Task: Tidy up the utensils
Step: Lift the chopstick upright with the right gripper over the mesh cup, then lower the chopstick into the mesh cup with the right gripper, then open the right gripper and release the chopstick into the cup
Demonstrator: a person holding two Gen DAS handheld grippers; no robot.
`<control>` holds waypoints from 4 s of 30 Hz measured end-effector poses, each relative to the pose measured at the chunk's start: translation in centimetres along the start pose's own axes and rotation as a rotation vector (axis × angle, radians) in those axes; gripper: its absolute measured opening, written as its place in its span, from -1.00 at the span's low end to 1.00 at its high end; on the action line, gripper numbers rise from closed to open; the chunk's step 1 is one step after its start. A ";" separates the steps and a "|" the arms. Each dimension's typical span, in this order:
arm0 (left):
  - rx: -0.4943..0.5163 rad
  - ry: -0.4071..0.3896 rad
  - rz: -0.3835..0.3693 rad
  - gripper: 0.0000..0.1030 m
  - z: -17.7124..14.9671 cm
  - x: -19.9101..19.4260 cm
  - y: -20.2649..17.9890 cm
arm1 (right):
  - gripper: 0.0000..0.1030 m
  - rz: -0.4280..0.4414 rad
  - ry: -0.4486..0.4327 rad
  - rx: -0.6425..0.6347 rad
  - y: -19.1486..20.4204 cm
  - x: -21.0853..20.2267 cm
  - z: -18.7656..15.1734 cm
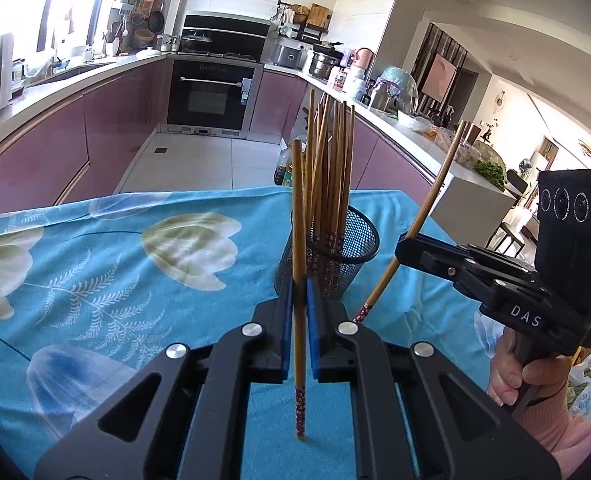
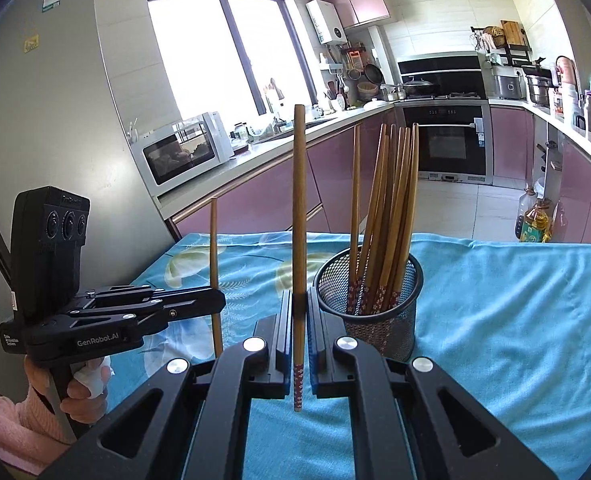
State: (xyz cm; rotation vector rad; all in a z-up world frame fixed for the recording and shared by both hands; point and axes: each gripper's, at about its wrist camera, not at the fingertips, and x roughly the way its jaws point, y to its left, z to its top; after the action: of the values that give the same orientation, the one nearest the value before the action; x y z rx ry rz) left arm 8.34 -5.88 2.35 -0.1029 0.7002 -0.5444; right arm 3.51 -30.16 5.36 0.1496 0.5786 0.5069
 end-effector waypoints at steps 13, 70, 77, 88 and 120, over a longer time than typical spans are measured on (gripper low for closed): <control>-0.008 -0.067 -0.049 -0.86 2.4 -1.9 -0.4 | -0.89 -0.020 -0.052 -0.016 -0.2 -1.4 1.6; 0.036 -0.092 -0.021 -0.86 10.1 2.2 -2.2 | -0.89 -0.086 -0.098 0.011 -3.8 1.3 6.5; 0.053 -0.074 -0.009 -0.86 9.9 3.0 -2.2 | -0.89 -0.086 -0.071 0.018 -4.0 2.1 5.9; 0.073 -0.045 0.001 -0.86 9.6 4.1 -2.8 | -0.89 -0.085 -0.039 0.022 -4.2 3.2 5.3; 0.109 -0.005 0.011 -0.85 9.3 6.2 -4.3 | -0.88 -0.086 0.016 0.024 -4.6 5.6 4.4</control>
State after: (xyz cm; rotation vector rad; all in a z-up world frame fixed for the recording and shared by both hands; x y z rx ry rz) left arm 16.24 -13.55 7.04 0.0014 0.6641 -0.5704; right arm 11.86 -31.32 5.06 0.1425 0.6043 0.4179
